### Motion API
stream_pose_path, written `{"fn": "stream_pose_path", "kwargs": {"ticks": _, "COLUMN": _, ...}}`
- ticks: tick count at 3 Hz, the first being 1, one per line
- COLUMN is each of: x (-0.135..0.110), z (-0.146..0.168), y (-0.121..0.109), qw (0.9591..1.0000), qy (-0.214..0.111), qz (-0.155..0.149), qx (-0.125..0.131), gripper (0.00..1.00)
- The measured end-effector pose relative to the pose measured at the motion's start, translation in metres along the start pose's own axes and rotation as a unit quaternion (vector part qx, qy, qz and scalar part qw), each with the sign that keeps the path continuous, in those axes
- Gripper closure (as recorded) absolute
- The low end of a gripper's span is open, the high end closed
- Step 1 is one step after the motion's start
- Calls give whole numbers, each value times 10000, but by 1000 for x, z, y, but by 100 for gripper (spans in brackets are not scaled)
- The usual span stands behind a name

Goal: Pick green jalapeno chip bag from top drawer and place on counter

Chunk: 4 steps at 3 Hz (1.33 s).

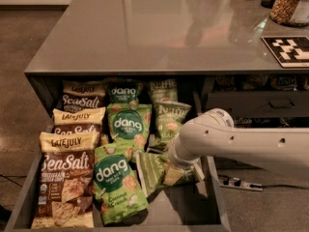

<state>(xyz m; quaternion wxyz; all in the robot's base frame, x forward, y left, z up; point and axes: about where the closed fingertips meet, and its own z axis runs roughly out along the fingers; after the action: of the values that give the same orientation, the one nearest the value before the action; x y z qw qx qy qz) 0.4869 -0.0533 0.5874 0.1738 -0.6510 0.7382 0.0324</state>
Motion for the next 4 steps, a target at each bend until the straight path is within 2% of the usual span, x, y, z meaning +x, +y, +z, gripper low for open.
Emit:
{"fn": "stream_pose_path", "kwargs": {"ticks": 2, "x": -1, "z": -3, "y": -1, "qw": 10000, "qy": 0, "qz": 0, "qx": 0, "gripper": 88}}
{"fn": "stream_pose_path", "kwargs": {"ticks": 3, "x": -4, "z": -28, "y": -12, "qw": 9995, "qy": -262, "qz": 55, "qx": 158, "gripper": 100}}
{"fn": "stream_pose_path", "kwargs": {"ticks": 4, "x": -11, "z": -81, "y": -29, "qw": 9956, "qy": -790, "qz": 138, "qx": 484, "gripper": 100}}
